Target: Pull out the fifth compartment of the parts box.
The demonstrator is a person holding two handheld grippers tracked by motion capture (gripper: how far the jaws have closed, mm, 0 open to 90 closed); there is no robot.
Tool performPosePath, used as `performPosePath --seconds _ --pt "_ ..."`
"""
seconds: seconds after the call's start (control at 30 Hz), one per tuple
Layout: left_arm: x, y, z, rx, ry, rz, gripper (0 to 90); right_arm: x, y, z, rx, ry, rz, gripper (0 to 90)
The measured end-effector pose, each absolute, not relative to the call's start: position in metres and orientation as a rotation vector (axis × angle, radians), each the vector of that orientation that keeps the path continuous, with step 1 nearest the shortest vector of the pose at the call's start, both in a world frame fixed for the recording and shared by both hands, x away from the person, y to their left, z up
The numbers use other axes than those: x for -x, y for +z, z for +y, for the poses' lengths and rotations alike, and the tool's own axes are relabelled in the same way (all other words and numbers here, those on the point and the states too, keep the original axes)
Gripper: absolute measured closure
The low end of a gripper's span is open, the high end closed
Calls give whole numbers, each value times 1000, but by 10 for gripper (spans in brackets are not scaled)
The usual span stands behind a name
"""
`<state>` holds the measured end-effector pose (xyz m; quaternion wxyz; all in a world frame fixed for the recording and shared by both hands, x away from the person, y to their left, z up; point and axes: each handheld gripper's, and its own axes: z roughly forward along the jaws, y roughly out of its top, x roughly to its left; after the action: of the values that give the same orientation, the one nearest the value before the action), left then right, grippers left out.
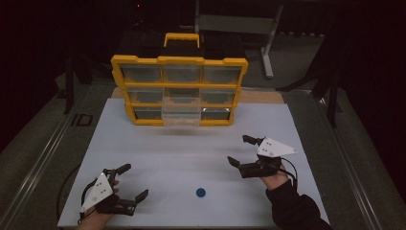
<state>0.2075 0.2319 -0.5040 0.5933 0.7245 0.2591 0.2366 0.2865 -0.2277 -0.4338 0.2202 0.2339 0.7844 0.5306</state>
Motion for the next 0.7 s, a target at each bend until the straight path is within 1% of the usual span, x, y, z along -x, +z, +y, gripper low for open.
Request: performPosePath --seconds 0.23,0.7 --pt "-207 -504 232 -1688 552 602 0 -270 -459 -237 -682 1473 2176 118" --pt "-207 -504 232 -1685 554 608 0 -253 -483 -262 -711 1442 2186 118"
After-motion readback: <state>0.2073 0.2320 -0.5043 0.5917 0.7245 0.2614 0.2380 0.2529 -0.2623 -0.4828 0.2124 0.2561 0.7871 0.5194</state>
